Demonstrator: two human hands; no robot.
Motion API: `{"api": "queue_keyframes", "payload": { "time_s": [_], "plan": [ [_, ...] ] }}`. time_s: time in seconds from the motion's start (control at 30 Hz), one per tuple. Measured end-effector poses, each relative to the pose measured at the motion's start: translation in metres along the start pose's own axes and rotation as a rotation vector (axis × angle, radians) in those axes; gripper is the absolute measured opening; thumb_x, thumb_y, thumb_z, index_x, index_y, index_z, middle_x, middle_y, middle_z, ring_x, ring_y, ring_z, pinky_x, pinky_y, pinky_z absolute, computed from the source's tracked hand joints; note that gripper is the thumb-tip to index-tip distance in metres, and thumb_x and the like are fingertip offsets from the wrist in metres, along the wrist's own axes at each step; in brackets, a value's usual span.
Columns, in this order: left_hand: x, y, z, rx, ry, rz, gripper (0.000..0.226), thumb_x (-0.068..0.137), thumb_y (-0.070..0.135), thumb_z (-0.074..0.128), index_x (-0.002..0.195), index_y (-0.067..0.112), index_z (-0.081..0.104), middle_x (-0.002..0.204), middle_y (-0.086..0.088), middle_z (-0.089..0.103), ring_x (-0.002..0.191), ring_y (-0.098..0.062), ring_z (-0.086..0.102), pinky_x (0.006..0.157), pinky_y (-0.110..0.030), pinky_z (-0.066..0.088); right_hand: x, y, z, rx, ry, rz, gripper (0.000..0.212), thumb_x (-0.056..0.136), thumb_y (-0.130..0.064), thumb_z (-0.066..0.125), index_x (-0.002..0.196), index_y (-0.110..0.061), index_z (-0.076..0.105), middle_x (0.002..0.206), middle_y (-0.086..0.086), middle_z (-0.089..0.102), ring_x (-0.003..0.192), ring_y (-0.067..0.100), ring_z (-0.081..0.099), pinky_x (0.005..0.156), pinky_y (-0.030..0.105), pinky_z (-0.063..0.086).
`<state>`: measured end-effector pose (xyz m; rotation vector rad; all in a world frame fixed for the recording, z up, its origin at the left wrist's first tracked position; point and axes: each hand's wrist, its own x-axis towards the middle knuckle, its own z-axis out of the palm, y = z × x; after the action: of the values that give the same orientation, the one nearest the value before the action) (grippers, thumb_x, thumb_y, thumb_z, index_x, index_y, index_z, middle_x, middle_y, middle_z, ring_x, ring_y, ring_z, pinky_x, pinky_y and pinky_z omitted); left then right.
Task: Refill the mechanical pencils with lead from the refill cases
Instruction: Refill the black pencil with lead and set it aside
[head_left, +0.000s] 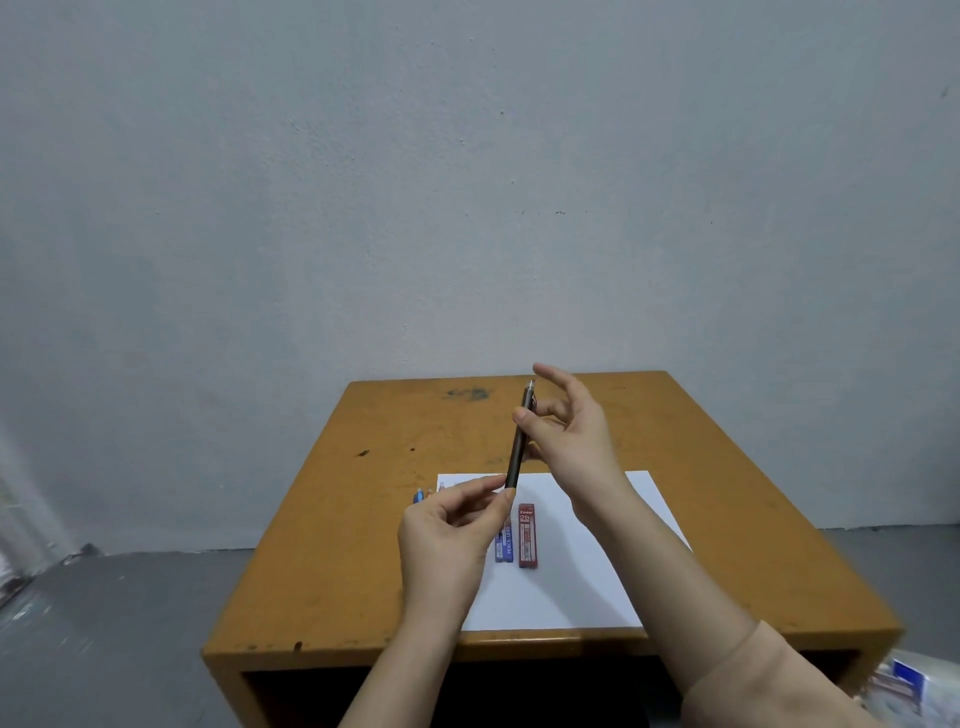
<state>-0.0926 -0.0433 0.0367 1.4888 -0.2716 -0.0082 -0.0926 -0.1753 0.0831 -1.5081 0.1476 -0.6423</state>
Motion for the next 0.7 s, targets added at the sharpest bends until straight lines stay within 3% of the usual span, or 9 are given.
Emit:
{"api": "queue_keyframes", "payload": {
  "time_s": [0.17, 0.33, 0.47, 0.6, 0.7],
  "plan": [
    [0.005, -0.009, -0.004, 0.076, 0.005, 0.019, 0.014, 0.077, 0.015, 0.077, 0.091, 0.02, 0.076, 0.076, 0.01, 0.074, 0.077, -0.007, 0.069, 0.071, -0.022, 0.056, 0.008, 0.007, -0.004, -0.001, 0.041, 0.025, 0.034, 0.088, 0.002, 0.062, 0.117, -0.015, 0.055, 0.072, 0.002, 0.058, 0.055, 0.002, 0.061, 0.051, 0.022, 0.052],
    [0.019, -0.026, -0.021, 0.275, 0.08, 0.081, 0.009, 0.08, 0.025, 0.075, 0.084, 0.033, 0.072, 0.079, 0.013, 0.071, 0.076, 0.002, 0.063, 0.063, -0.018, 0.051, 0.03, 0.019, -0.024, -0.094, 0.101, 0.074, 0.035, 0.086, 0.001, 0.064, 0.117, -0.016, 0.059, 0.079, 0.005, 0.05, 0.064, 0.013, 0.058, 0.05, 0.023, 0.052],
    [0.036, -0.045, -0.04, 0.529, 0.102, 0.129, 0.008, 0.082, 0.037, 0.07, 0.09, 0.037, 0.069, 0.098, 0.016, 0.066, 0.096, -0.001, 0.058, 0.078, -0.03, 0.053, 0.057, 0.036, -0.047, -0.243, 0.104, 0.155, 0.035, 0.086, -0.001, 0.065, 0.118, -0.015, 0.06, 0.077, 0.007, 0.042, 0.072, 0.02, 0.053, 0.055, 0.03, 0.055],
    [0.048, -0.059, -0.053, 0.757, 0.072, 0.089, 0.029, 0.084, 0.041, 0.066, 0.108, 0.026, 0.069, 0.111, 0.01, 0.06, 0.102, 0.001, 0.045, 0.075, -0.02, 0.042, 0.077, 0.054, -0.07, -0.377, 0.108, 0.254, 0.033, 0.086, -0.002, 0.066, 0.117, -0.013, 0.06, 0.076, 0.006, 0.046, 0.071, 0.022, 0.054, 0.058, 0.032, 0.054],
    [0.055, -0.072, -0.061, 0.866, 0.042, 0.05, 0.037, 0.085, 0.042, 0.064, 0.118, 0.024, 0.065, 0.121, 0.006, 0.059, 0.114, -0.007, 0.046, 0.094, -0.032, 0.041, 0.086, 0.066, -0.086, -0.469, 0.127, 0.337, 0.031, 0.086, -0.003, 0.066, 0.115, -0.015, 0.06, 0.079, 0.005, 0.055, 0.069, 0.022, 0.058, 0.056, 0.03, 0.052]
  ]
}}
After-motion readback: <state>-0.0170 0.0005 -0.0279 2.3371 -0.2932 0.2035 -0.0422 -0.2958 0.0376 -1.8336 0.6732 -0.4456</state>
